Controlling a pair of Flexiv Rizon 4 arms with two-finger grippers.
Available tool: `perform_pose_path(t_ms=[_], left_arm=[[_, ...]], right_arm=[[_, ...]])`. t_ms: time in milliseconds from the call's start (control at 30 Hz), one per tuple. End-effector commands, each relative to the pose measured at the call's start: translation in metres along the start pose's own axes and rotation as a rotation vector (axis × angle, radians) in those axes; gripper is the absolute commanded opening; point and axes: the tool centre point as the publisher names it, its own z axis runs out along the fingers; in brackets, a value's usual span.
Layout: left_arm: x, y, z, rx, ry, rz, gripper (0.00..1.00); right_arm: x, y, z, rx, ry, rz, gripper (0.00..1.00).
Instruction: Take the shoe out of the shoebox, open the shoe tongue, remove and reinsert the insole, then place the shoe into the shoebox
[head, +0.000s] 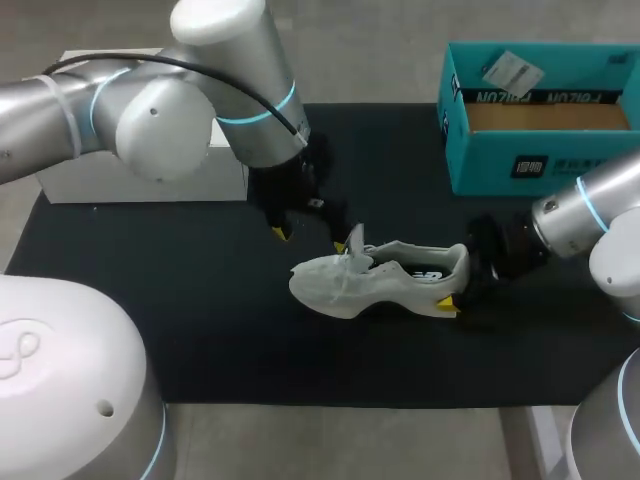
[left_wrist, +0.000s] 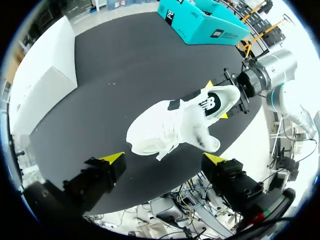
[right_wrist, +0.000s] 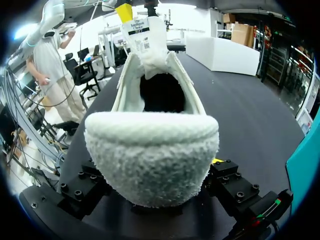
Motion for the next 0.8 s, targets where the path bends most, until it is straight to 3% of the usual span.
perform_pose_path(t_ms=[33, 167, 500, 533, 600, 633, 800], left_arm=[[0.007, -0.005, -0.019, -0.226, 0.024, 1.025, 1.0], [0.018, -0.008, -0.028, -0.236, -0.073, 1.186, 1.0], [0.032, -0.02, -0.023, -0.27, -0.13, 1.513, 1.0], [0.032, -0.023, -0.022, -0.275, -0.144, 1.544, 0.92], [0.033, -0.027, -0.022, -0.258, -0.176, 1.61, 0.27], [0.034, -0.029, -0.023, -0.253, -0.173, 1.612, 0.0], [0.035, -0.035, -0.024, -0.186, -0.173, 1.558, 0.0]], right_arm=[[-0.001, -0.002, 0.005, 0.001, -0.001, 0.001, 0.0], [-0.001, -0.002, 0.005, 0.001, -0.001, 0.001, 0.0], [-0.001, -0.002, 0.005, 0.001, -0.001, 0.001, 0.0], [-0.001, -0.002, 0.005, 0.001, -0.001, 0.001, 0.0], [-0.001, -0.002, 0.005, 0.001, -0.001, 0.001, 0.0], [-0.001, -0.002, 0.005, 0.001, -0.001, 0.001, 0.0], [-0.001, -0.002, 0.005, 0.001, -0.001, 0.001, 0.0]])
